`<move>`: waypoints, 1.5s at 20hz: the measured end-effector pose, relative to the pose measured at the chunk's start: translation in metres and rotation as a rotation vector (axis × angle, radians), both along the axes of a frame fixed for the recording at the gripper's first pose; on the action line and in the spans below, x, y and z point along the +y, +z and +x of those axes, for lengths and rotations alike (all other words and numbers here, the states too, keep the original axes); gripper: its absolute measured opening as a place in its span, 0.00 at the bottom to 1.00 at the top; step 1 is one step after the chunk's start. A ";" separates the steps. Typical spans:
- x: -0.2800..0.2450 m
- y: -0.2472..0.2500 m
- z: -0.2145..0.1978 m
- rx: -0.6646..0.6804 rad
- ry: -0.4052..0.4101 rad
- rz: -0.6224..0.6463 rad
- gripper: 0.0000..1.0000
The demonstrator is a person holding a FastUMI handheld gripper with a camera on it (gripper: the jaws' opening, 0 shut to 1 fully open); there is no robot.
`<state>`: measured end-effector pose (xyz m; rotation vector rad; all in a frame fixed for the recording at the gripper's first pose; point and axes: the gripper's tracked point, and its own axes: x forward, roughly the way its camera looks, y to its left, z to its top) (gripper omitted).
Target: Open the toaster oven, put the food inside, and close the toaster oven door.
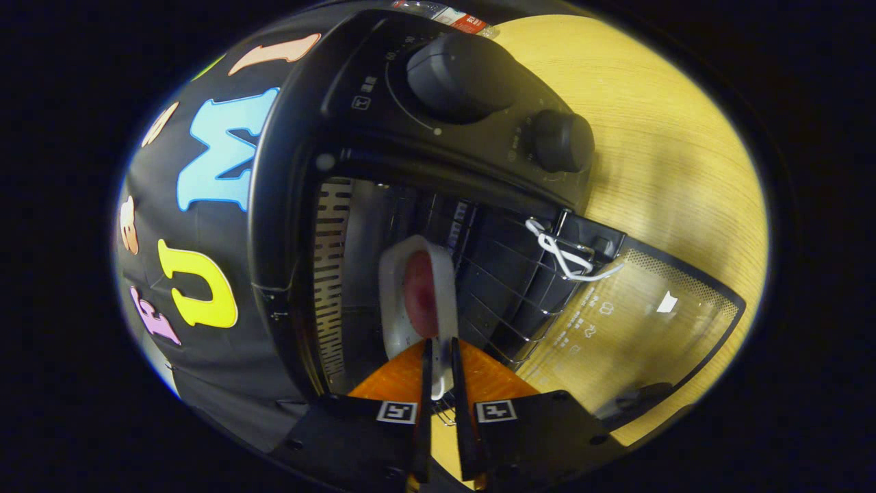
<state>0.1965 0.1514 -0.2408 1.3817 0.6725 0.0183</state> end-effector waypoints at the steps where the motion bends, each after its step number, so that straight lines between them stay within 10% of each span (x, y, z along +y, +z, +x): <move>1: 0.000 0.001 -0.003 0.002 0.003 -0.004 0.24; 3: 0.004 0.004 -0.007 -0.010 0.013 -0.003 0.33; 5: 0.009 0.006 -0.016 -0.013 0.031 -0.005 0.72; 10: 0.021 0.004 -0.051 0.024 0.115 -0.052 0.91; 30: -0.011 -0.011 -0.162 -0.149 0.524 -0.786 0.98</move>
